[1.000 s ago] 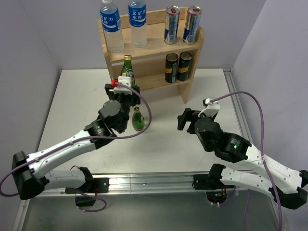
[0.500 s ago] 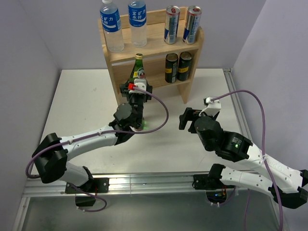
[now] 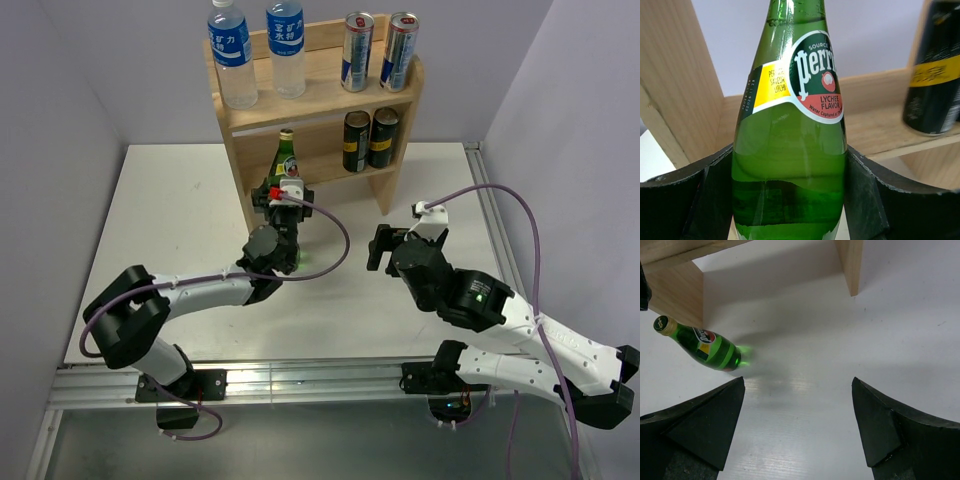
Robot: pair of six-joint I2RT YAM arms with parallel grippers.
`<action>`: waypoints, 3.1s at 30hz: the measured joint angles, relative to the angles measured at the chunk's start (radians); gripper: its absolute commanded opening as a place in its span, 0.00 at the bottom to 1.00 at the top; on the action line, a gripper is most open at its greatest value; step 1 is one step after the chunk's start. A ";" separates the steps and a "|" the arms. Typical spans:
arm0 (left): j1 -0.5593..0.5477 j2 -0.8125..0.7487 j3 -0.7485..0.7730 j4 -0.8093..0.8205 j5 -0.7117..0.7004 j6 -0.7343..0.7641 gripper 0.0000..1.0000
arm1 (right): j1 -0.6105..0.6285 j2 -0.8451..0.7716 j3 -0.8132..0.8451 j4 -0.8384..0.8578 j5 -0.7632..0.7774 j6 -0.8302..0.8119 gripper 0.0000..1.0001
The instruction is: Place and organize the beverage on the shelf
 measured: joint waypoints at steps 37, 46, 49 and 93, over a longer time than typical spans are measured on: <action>0.264 0.251 0.164 0.142 0.126 -0.101 0.00 | 0.000 0.027 -0.041 0.024 -0.027 0.010 0.94; 0.267 0.250 0.134 0.181 0.152 -0.135 0.00 | -0.006 0.038 -0.051 0.048 -0.034 0.001 0.95; 0.262 0.227 0.096 0.192 0.172 -0.153 0.00 | -0.011 0.048 -0.051 0.058 -0.035 -0.003 0.95; 0.245 0.153 0.047 -0.060 0.166 -0.346 0.83 | -0.018 0.079 -0.049 0.097 -0.052 -0.024 0.95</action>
